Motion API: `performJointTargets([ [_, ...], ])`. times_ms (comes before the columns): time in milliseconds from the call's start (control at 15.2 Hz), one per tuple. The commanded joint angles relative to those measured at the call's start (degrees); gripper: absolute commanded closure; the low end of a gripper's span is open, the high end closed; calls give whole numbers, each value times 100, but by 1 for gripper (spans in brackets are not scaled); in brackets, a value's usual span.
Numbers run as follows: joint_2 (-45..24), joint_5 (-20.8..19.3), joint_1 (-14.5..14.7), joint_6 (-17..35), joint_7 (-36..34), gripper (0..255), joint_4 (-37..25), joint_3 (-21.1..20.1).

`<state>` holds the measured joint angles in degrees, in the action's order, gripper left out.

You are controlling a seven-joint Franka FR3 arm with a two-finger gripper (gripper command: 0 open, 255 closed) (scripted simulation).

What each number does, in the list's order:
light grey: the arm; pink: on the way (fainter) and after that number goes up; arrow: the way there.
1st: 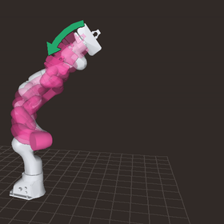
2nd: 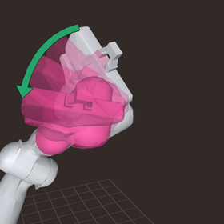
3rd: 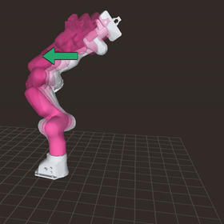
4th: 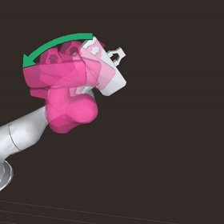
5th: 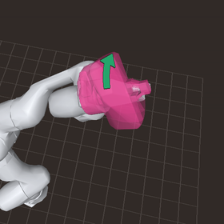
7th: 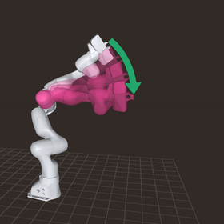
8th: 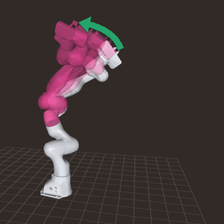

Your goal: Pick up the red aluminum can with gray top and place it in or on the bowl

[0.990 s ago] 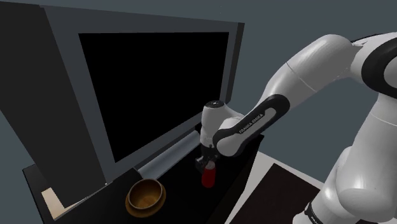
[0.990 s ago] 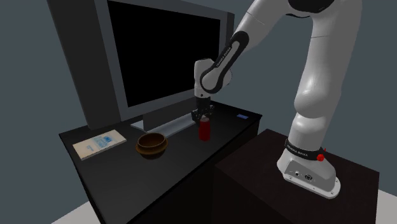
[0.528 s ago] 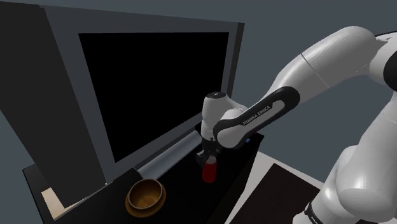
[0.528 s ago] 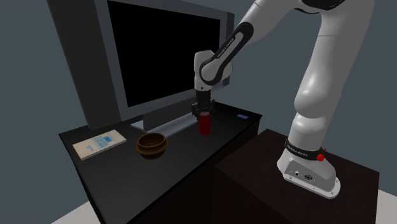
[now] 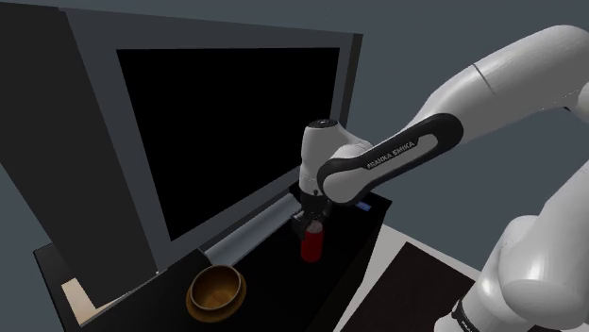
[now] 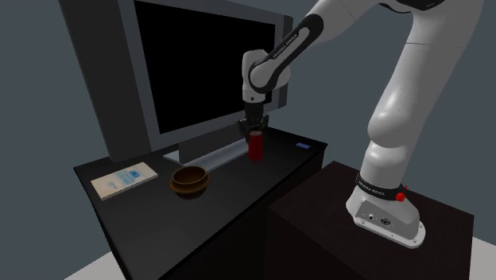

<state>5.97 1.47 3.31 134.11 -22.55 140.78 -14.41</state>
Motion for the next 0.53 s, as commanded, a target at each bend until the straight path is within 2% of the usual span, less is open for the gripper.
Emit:
performJointTargets([
  [0, 115, 33, 0, -178, 35, 255, -65, 13],
  [330, 329, 87, 7, -528, 80, 255, -206, 31],
  [462, 38, 19, 86, -604, -197, 255, -568, -113],
])
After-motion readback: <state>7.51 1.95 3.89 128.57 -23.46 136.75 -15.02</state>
